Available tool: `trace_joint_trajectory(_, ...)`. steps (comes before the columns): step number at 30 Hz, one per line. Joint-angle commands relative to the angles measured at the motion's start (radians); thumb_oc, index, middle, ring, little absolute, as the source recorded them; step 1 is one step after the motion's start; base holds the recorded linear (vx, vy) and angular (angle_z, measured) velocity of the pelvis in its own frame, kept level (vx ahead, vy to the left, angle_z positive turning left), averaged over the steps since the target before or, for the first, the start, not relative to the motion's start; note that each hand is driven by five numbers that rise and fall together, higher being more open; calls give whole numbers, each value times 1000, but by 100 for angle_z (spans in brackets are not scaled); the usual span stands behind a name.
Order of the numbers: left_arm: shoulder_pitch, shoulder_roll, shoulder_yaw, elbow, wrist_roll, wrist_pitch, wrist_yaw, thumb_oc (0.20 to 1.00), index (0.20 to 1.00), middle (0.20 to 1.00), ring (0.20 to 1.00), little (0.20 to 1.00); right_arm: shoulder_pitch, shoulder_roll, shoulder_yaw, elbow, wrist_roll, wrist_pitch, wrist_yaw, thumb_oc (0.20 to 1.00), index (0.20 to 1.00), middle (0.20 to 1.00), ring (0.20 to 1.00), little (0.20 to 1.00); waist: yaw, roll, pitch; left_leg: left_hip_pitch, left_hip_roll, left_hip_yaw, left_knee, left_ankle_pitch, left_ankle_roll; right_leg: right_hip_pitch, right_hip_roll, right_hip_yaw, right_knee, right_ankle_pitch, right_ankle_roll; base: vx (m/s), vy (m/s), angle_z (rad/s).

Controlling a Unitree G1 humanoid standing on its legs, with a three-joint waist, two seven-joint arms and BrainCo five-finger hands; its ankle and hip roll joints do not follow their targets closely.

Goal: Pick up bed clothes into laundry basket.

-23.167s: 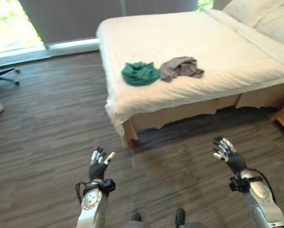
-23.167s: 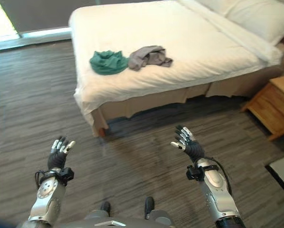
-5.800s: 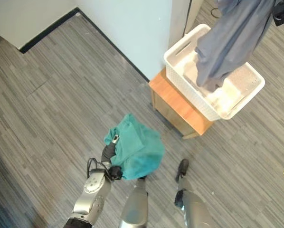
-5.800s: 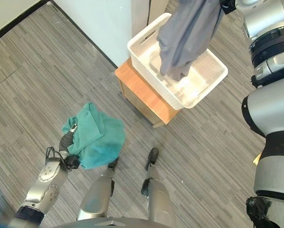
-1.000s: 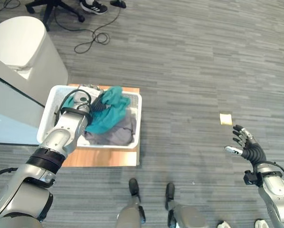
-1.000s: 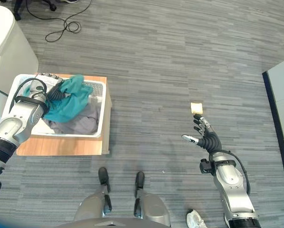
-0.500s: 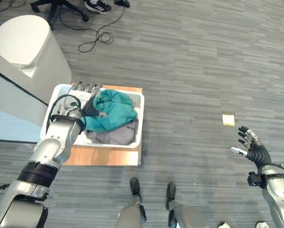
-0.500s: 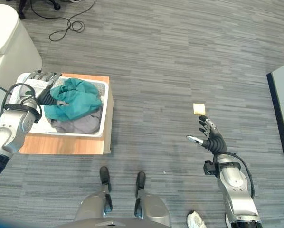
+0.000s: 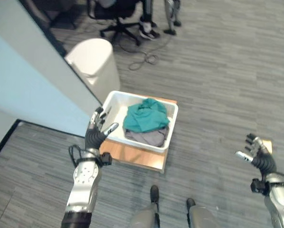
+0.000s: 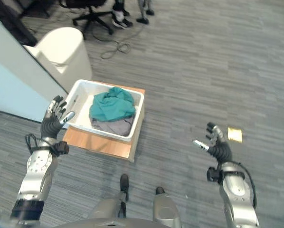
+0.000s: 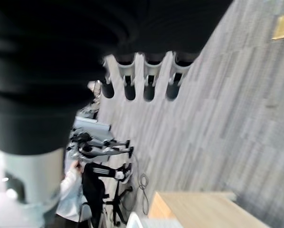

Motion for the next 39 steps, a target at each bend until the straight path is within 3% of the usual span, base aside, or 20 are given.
trace_joint_trajectory(1,-18,63,38,-22,-94,-68,-29,1000,1000,1000,1000,1000,-31,-14,-33,-3,-10,-70,2,1000,1000,1000,1000,1000,3,-54,-29,-44,42,5,61,46,-62,221,19,-134,-302,120,-25,-155,-283,75)
trace_joint_trajectory(4,-3,36,12,-24,-136,-60,-53,1000,1000,1000,1000,1000,-58,-50,-40,-6,-4,-71,-6,1000,1000,1000,1000,1000,16,-65,-7,-106,41,-17,167,44,-77,246,0,-199,-328,137,-30,-219,-173,127)
trace_joint_trajectory(5,-2,21,2,-11,-140,-51,-53,1000,1000,1000,1000,1000,-79,-61,-39,-6,3,-71,-13,1000,1000,1000,1000,1000,10,-73,2,-99,62,38,227,18,-72,239,-16,-236,-322,146,-31,-408,-132,140)
trace_joint_trajectory(6,31,-5,-21,-9,-158,-26,-78,1000,1000,1000,1000,1000,-78,-52,-38,-22,9,-71,-17,1000,1000,1000,1000,1000,-11,-80,-19,-36,121,173,306,-46,-67,233,-41,-339,-320,151,-39,-347,-98,139)
trace_joint_trajectory(10,20,-28,-62,14,-176,-19,-82,1000,1000,1000,1000,1000,-75,-22,-35,-23,49,-93,-32,1000,1000,1000,1000,1000,-68,-51,-79,111,225,383,271,-81,-112,243,-62,-522,-319,122,-37,-119,23,228)
trace_joint_trajectory(11,8,-46,-93,17,-194,-21,-76,1000,1000,1000,1000,1000,-70,-1,-30,-28,82,-109,-33,1000,1000,1000,1000,1000,-76,-30,-91,136,218,424,245,-108,-119,241,-77,-608,-285,102,-37,-48,187,233)
trace_joint_trajectory(12,5,-48,-107,14,-181,-20,-69,1000,1000,1000,1000,1000,-74,9,-21,-22,95,-112,-39,1000,1000,1000,1000,1000,-69,-16,-91,137,183,388,183,-118,-110,232,-90,-636,-247,100,-29,-81,349,247)
trace_joint_trajectory(13,6,-49,-129,2,-175,-10,-62,1000,1000,1000,1000,1000,-83,34,-2,-18,99,-117,-39,1000,1000,1000,1000,1000,-55,5,-82,147,123,302,112,-139,-61,189,-151,-652,-74,106,-6,25,383,287)
trace_joint_trajectory(15,8,-31,-150,14,-149,-8,-69,1000,1000,1000,1000,1000,-83,48,11,-26,94,-114,-33,1000,1000,1000,1000,1000,-87,3,-55,163,72,243,99,-145,-3,109,-221,-565,151,182,28,-23,226,252)
trace_joint_trajectory(16,25,-1,-150,35,-111,-30,-66,1000,1000,1000,1000,1000,-87,54,30,-23,90,-117,-11,1000,1000,1000,1000,1000,-119,9,-31,174,53,125,81,-133,4,25,-118,-256,205,179,50,-84,35,267)
trace_joint_trajectory(17,24,-1,-149,36,-111,-30,-66,1000,1000,1000,1000,1000,-88,54,31,-22,90,-118,-11,1000,1000,1000,1000,1000,-119,11,-32,171,56,125,80,-129,3,23,-115,-257,200,185,48,83,-82,305)
trace_joint_trajectory(18,43,-2,-150,38,-115,-30,-76,1000,1000,1000,1000,1000,-83,47,26,-15,110,-120,-8,1000,1000,1000,1000,1000,-137,20,-45,167,55,56,73,-121,-9,45,-38,-108,65,113,35,155,-165,164)
trace_joint_trajectory(19,47,-5,-151,43,-121,-36,-80,1000,1000,1000,1000,1000,-67,53,24,-6,162,-132,7,1000,1000,1000,1000,1000,-153,16,-54,141,41,-40,80,-106,-14,68,40,113,-62,106,25,196,-152,146)
trace_joint_trajectory(21,41,-2,-151,55,-115,-45,-66,1000,1000,1000,1000,1000,-70,42,40,1,157,-141,9,1000,1000,1000,1000,1000,-139,6,-60,131,39,-81,86,-114,-16,90,48,149,-97,107,23,97,-164,161)
trace_joint_trajectory(26,71,-54,-138,55,-125,-44,-65,1000,1000,1000,1000,1000,-53,-17,64,22,170,-106,59,1000,1000,1000,1000,1000,-76,-36,-65,74,64,-134,105,-62,-50,179,21,-17,-235,146,-20,-25,-349,120)
trace_joint_trajectory(27,69,-60,-147,64,-125,-42,-63,1000,1000,1000,1000,1000,-57,-33,62,19,169,-106,62,1000,1000,1000,1000,1000,-85,-45,-60,54,80,-51,128,-58,-52,188,6,-65,-248,154,-18,-216,-231,152)
trace_joint_trajectory(28,65,-64,-161,74,-130,-31,-71,1000,1000,1000,1000,1000,-61,-34,59,24,172,-105,51,1000,1000,1000,1000,1000,-108,-59,-60,70,121,161,184,-91,-51,182,-22,-134,-258,169,-12,-282,-232,144)
trace_joint_trajectory(29,70,-69,-176,77,-148,-20,-88,1000,1000,1000,1000,1000,-48,-22,61,30,164,-101,43,1000,1000,1000,1000,1000,-117,-63,-60,100,136,245,257,-120,-59,191,-40,-196,-279,173,-19,-232,-158,192)
trace_joint_trajectory(34,68,-79,-197,87,-145,-19,-76,1000,1000,1000,1000,1000,-10,25,77,23,155,-95,30,1000,1000,1000,1000,1000,-138,-31,-79,135,111,270,126,-99,-67,192,-38,-303,-279,175,-3,-68,-16,98)
trace_joint_trajectory(39,73,-67,-192,53,-135,-31,-48,1000,1000,1000,1000,1000,-8,56,108,16,148,-98,12,1000,1000,1000,1000,1000,-140,-22,-112,163,79,221,39,-84,-49,203,-40,-317,-283,172,6,14,64,26)
